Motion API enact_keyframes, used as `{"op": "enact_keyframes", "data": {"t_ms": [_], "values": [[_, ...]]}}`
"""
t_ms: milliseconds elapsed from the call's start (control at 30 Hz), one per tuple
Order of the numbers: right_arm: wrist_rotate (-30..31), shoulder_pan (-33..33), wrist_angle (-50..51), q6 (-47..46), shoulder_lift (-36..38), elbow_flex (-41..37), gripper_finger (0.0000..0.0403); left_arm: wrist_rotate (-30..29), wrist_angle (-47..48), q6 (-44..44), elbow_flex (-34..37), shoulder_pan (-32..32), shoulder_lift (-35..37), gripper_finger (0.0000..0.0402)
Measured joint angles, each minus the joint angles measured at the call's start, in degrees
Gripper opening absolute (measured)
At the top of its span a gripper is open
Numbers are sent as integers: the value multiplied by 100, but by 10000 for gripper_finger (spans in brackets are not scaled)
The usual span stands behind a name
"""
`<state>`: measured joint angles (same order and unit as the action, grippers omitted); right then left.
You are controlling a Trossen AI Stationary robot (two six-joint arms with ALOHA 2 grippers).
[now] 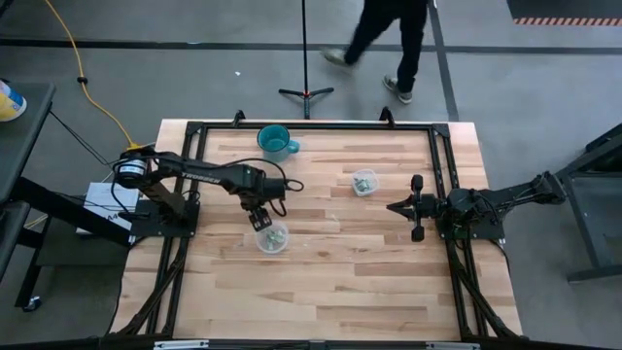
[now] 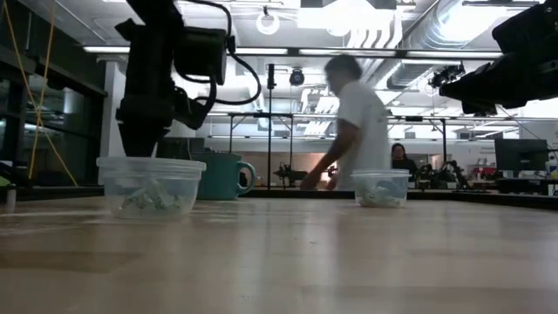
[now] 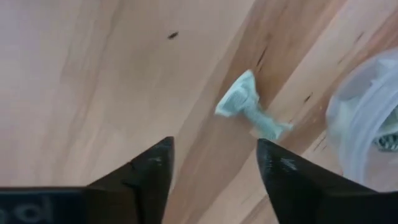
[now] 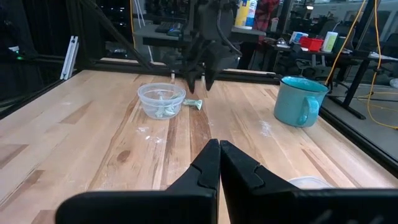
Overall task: Pick and place items into bin
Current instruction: Put the stevia packet into the left transparent bin
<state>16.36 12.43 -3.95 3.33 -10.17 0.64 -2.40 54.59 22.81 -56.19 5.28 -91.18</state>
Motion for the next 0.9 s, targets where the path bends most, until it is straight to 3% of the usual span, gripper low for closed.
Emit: {"op": "enact_keyframes", "data": {"t_ms": [233, 600, 733, 900], "values": [[0, 0, 7, 9, 0, 0, 2, 67, -604, -155, 297, 0, 0, 308], [-2, 0, 22, 9, 0, 2, 2, 193, -1194, -144, 654, 2, 0, 310], [-2, 0, 24, 11, 0, 2, 3, 195, -1311, -157, 813, 2, 0, 279], [-2, 0, 24, 9, 0, 2, 3, 197, -1302, -217, 875, 2, 0, 183]]}}
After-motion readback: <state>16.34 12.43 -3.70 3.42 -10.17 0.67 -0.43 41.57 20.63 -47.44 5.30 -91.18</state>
